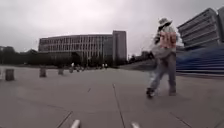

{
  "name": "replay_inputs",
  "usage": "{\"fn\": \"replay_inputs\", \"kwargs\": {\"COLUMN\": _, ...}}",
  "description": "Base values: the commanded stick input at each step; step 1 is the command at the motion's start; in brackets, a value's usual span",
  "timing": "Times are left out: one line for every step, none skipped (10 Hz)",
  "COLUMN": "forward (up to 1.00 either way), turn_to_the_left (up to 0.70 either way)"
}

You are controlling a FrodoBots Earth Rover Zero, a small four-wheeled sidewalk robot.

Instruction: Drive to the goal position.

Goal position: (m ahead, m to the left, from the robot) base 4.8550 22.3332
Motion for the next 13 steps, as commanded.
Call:
{"fn": "replay_inputs", "kwargs": {"forward": 0.7, "turn_to_the_left": 0.0}}
{"fn": "replay_inputs", "kwargs": {"forward": 0.7, "turn_to_the_left": 0.0}}
{"fn": "replay_inputs", "kwargs": {"forward": 0.7, "turn_to_the_left": 0.0}}
{"fn": "replay_inputs", "kwargs": {"forward": 0.7, "turn_to_the_left": 0.0}}
{"fn": "replay_inputs", "kwargs": {"forward": 0.7, "turn_to_the_left": 0.0}}
{"fn": "replay_inputs", "kwargs": {"forward": 0.7, "turn_to_the_left": 0.0}}
{"fn": "replay_inputs", "kwargs": {"forward": 0.7, "turn_to_the_left": 0.0}}
{"fn": "replay_inputs", "kwargs": {"forward": 0.7, "turn_to_the_left": 0.0}}
{"fn": "replay_inputs", "kwargs": {"forward": 0.7, "turn_to_the_left": 0.0}}
{"fn": "replay_inputs", "kwargs": {"forward": 0.7, "turn_to_the_left": 0.0}}
{"fn": "replay_inputs", "kwargs": {"forward": 0.7, "turn_to_the_left": 0.0}}
{"fn": "replay_inputs", "kwargs": {"forward": 0.7, "turn_to_the_left": 0.0}}
{"fn": "replay_inputs", "kwargs": {"forward": 0.7, "turn_to_the_left": 0.0}}
